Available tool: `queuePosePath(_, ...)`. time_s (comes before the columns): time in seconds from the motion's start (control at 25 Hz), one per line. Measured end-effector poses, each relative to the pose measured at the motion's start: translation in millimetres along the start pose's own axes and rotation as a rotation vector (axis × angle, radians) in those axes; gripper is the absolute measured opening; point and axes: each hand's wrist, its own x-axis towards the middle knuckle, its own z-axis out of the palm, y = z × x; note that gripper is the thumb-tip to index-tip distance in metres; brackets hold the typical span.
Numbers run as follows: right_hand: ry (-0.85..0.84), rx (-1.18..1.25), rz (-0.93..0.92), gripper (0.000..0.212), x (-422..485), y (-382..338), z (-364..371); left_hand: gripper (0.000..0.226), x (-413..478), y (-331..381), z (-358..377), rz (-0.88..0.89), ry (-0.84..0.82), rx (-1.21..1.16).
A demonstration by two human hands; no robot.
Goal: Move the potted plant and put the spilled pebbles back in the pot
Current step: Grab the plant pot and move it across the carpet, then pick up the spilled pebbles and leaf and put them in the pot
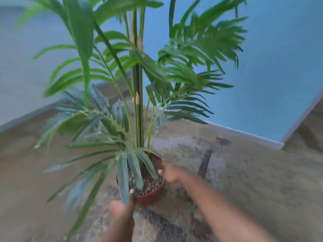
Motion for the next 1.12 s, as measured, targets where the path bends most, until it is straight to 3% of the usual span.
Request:
queuePosePath(0.04, -0.014, 0.012, -0.05, 0.059, -6, 5, -4, 0.069, -64, -35, 48, -0.068, -0.007, -0.124)
queuePosePath(0.08, -0.023, 0.039, -0.054, 0.064, -12, 11, -11, 0.057, -100, -60, 66, -0.175, -0.118, -0.198)
queuePosePath(0.12, 0.025, 0.05, -0.045, 0.065, -17, 24, -14, 0.045, -105, -70, 62, -0.186, -0.144, -0.099)
queuePosePath(0.2, 0.129, 0.098, -0.008, 0.05, -29, 58, -30, 0.026, -131, -104, 63, -0.195, -0.066, -0.219)
queuePosePath(0.28, 0.175, 0.165, 0.035, 0.031, -36, 95, -52, 0.023, -144, -122, 57, -0.274, -0.092, -0.185)
queuePosePath(0.44, 0.282, 0.149, 0.119, 0.014, -51, 145, -64, 0.013, -157, -139, 63, -0.203, -0.146, 0.099)
queuePosePath(0.72, 0.17, 0.082, 0.196, 0.01, -69, 162, -8, 0.005, -164, -148, 111, 0.146, -0.355, 0.683)
queuePosePath(0.88, 0.111, 0.059, 0.278, 0.009, -99, 173, 48, 0.009, -178, -172, 134, 0.247, -0.501, 0.825)
queuePosePath(1.12, 0.205, 0.044, 0.27, 0.016, -109, 180, 76, 0.016, -183, -197, 149, 0.321, -0.552, 0.954)
